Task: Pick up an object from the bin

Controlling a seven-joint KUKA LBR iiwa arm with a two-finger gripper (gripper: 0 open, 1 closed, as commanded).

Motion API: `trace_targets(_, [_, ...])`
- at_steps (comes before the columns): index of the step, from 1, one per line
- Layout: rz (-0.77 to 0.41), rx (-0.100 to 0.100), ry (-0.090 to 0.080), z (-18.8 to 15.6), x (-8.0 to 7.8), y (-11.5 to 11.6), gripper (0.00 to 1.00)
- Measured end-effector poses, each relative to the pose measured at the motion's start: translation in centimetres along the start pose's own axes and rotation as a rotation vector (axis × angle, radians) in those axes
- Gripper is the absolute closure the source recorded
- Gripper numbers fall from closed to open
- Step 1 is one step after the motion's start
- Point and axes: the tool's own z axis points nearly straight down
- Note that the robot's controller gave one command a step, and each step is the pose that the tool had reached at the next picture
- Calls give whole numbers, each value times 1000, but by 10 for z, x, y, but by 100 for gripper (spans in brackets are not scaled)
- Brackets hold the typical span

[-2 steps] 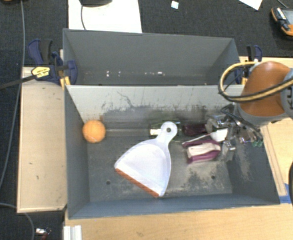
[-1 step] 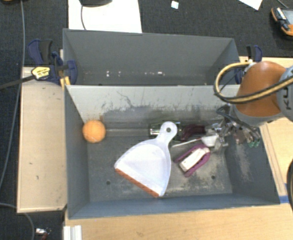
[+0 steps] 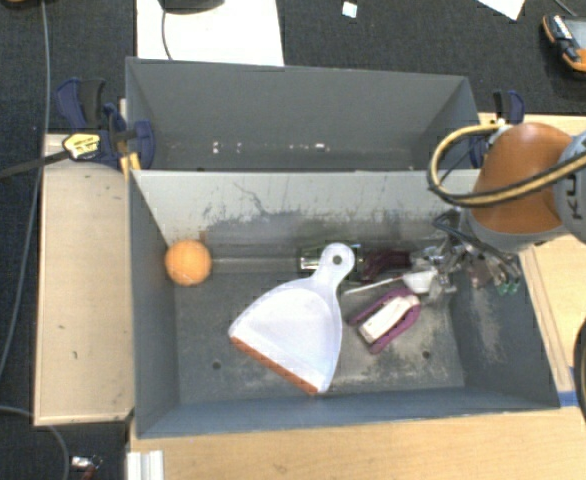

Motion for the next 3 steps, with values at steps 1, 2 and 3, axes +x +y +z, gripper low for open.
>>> trace_targets(1, [0, 0, -2, -2, 0, 0, 100])
trace_targets(2, [-1, 1, -5, -8, -1, 0, 100])
trace_targets(3, [-1, 1, -4, -27, -1, 0, 100])
